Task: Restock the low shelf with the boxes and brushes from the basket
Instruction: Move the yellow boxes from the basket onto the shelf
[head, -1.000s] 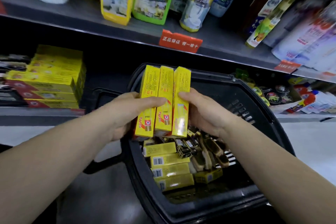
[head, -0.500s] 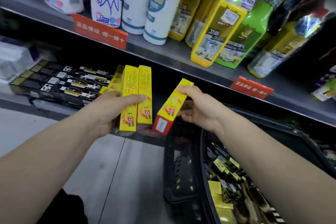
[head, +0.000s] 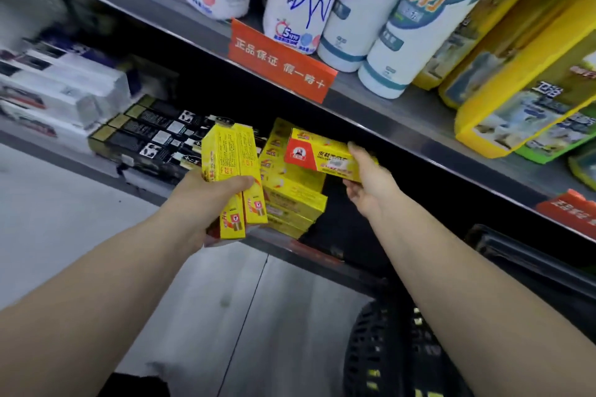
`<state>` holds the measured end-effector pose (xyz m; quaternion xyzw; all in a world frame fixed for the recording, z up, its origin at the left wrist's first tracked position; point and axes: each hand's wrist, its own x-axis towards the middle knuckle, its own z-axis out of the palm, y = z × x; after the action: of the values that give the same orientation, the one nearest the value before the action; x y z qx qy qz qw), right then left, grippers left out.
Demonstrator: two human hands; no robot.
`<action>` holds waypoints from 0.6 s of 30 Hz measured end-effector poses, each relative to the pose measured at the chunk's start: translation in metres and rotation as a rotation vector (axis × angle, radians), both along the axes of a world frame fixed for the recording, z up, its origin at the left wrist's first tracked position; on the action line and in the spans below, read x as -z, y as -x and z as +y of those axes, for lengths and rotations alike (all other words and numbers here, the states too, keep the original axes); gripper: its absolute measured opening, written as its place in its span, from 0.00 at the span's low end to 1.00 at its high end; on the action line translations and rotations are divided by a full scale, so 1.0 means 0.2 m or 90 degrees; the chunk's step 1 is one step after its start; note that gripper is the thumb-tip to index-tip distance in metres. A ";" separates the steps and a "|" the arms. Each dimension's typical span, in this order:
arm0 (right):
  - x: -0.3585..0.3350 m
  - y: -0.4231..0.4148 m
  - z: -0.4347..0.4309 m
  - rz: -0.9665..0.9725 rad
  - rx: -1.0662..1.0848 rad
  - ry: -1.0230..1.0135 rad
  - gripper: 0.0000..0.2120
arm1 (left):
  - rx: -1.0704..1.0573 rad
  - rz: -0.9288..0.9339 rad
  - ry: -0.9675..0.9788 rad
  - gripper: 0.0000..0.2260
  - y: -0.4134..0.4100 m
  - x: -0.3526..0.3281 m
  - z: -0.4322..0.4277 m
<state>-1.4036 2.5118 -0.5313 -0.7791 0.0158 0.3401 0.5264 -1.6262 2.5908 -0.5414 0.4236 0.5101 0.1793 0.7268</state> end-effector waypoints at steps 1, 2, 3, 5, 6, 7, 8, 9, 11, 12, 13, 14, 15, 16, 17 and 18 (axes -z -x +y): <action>0.02 -0.01 0.03 -0.009 -0.008 0.017 0.28 | -0.001 -0.001 0.007 0.10 0.00 0.00 0.01; 0.05 -0.01 0.06 -0.017 -0.019 0.036 0.27 | -0.001 -0.002 0.017 0.09 0.00 0.01 0.02; 0.07 -0.02 0.08 -0.025 -0.032 0.055 0.24 | -0.001 -0.001 0.027 0.09 -0.01 0.01 0.02; 0.12 -0.01 0.11 -0.034 -0.060 0.083 0.19 | 0.002 0.009 0.040 0.10 -0.02 0.02 0.02; 0.15 -0.01 0.12 -0.039 -0.073 0.097 0.18 | 0.001 0.013 0.042 0.10 -0.03 0.03 0.03; 0.18 -0.01 0.12 -0.042 -0.088 0.113 0.17 | 0.000 0.015 0.042 0.09 -0.03 0.04 0.03; 0.20 -0.01 0.12 -0.040 -0.103 0.126 0.17 | 0.003 0.016 0.042 0.08 -0.04 0.04 0.03; 0.22 -0.01 0.11 -0.031 -0.118 0.132 0.17 | 0.009 0.016 0.040 0.08 -0.05 0.05 0.02; 0.25 -0.02 0.10 -0.018 -0.139 0.139 0.23 | 0.012 0.009 0.038 0.08 -0.07 0.05 0.02; 0.25 -0.02 0.10 -0.013 -0.146 0.147 0.28 | 0.011 0.004 0.036 0.08 -0.07 0.06 0.02; 0.25 -0.02 0.10 -0.011 -0.156 0.155 0.31 | 0.011 0.003 0.034 0.08 -0.08 0.06 0.02; 0.24 -0.02 0.10 -0.015 -0.172 0.160 0.33 | 0.013 0.003 0.031 0.08 -0.08 0.07 0.02; 0.24 -0.02 0.10 -0.024 -0.200 0.163 0.34 | 0.014 0.004 0.027 0.08 -0.09 0.07 0.02; 0.23 -0.02 0.10 -0.033 -0.239 0.168 0.34 | 0.013 0.005 0.023 0.09 -0.09 0.07 0.02; 0.22 -0.01 0.09 -0.041 -0.283 0.179 0.34 | 0.012 0.005 0.019 0.09 -0.10 0.07 0.02; 0.21 -0.01 0.09 -0.049 -0.325 0.195 0.36 | 0.012 0.004 0.016 0.09 -0.10 0.08 0.02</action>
<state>-1.4022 2.5294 -0.5736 -0.8404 -0.1492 0.4256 0.3006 -1.6062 2.5949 -0.5566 0.4194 0.5108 0.1647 0.7321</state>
